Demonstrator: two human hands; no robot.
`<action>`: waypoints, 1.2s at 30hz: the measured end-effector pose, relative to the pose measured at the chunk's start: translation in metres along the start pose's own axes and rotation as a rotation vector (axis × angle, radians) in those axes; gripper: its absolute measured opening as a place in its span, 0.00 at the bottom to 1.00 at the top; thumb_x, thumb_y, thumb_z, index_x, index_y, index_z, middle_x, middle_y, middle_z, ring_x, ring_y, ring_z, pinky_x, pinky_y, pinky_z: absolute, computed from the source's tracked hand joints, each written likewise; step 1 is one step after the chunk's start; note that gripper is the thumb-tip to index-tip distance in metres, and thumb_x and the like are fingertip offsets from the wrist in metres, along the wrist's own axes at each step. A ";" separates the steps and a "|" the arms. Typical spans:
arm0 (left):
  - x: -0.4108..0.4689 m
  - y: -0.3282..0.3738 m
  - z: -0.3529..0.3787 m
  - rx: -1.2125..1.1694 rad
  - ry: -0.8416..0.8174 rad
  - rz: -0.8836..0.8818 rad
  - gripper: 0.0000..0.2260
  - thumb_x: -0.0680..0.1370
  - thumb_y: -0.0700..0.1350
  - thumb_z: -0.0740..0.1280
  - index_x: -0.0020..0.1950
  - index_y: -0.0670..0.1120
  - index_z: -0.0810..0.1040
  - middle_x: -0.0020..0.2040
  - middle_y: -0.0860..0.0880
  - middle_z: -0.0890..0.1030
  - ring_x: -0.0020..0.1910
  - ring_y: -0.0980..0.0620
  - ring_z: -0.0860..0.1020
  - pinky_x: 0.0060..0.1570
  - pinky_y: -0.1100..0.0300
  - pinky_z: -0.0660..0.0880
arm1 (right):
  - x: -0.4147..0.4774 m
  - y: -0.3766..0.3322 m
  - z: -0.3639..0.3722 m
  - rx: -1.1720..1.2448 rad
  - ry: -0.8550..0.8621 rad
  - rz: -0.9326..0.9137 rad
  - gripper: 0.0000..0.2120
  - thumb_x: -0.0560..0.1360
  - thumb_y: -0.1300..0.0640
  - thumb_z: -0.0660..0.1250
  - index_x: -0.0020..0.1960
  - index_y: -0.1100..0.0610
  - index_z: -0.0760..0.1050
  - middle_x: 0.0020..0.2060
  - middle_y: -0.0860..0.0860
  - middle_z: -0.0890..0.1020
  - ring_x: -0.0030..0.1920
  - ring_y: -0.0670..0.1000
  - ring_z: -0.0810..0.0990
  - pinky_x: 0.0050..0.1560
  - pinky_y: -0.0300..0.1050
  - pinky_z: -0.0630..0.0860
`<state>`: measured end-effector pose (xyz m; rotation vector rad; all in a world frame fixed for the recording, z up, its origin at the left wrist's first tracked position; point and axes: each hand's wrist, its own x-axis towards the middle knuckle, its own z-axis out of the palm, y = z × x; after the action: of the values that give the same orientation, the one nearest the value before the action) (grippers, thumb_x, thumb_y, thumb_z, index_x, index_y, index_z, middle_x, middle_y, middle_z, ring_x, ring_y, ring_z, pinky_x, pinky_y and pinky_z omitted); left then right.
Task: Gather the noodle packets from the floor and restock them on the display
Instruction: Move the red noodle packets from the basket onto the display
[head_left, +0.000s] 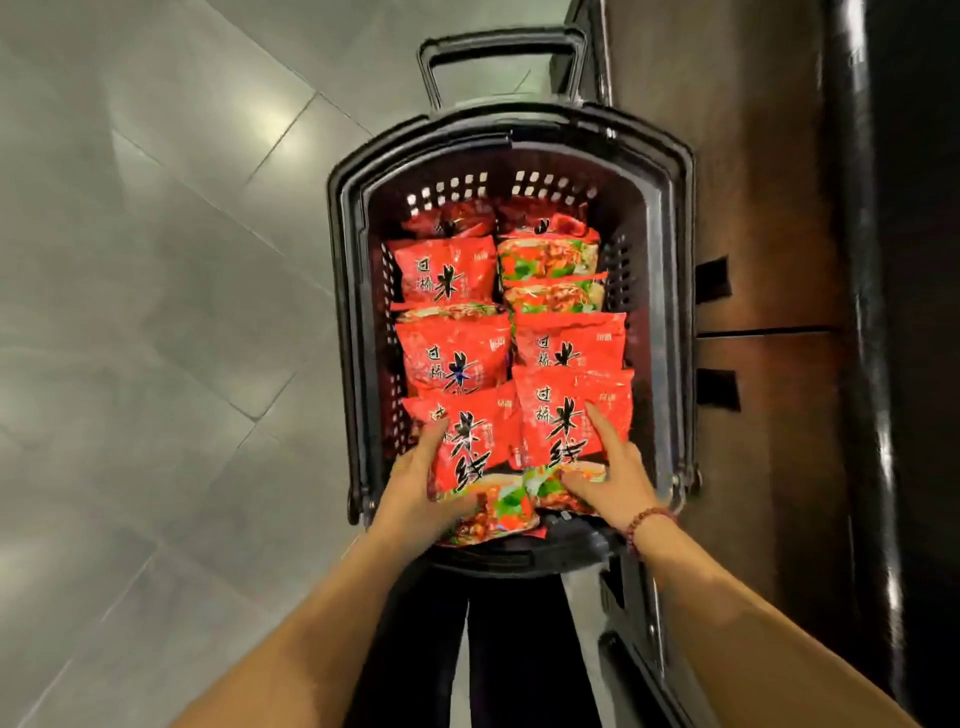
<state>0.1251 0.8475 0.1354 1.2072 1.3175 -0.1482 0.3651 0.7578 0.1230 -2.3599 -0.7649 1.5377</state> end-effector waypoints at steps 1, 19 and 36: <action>0.003 -0.004 0.004 -0.035 -0.008 0.008 0.43 0.70 0.43 0.77 0.72 0.71 0.56 0.67 0.55 0.68 0.65 0.55 0.71 0.68 0.51 0.69 | 0.001 0.004 0.003 0.042 -0.003 -0.019 0.43 0.71 0.56 0.74 0.73 0.33 0.53 0.71 0.55 0.63 0.71 0.55 0.63 0.68 0.46 0.61; -0.044 0.055 -0.018 0.017 0.048 0.204 0.39 0.66 0.36 0.77 0.66 0.70 0.68 0.65 0.55 0.76 0.64 0.53 0.76 0.66 0.49 0.72 | -0.094 -0.045 0.003 0.142 0.325 -0.040 0.39 0.69 0.57 0.75 0.73 0.36 0.61 0.64 0.51 0.74 0.65 0.52 0.74 0.63 0.44 0.71; -0.278 0.277 -0.089 -0.023 -0.242 0.733 0.38 0.60 0.50 0.80 0.67 0.66 0.71 0.64 0.63 0.77 0.61 0.57 0.78 0.56 0.57 0.78 | -0.399 -0.138 -0.141 0.653 0.669 -0.473 0.37 0.68 0.72 0.73 0.70 0.48 0.66 0.67 0.48 0.73 0.39 0.32 0.80 0.43 0.27 0.74</action>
<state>0.1644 0.8885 0.5332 1.5249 0.6092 0.2423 0.3238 0.6733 0.5584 -1.8224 -0.4932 0.5988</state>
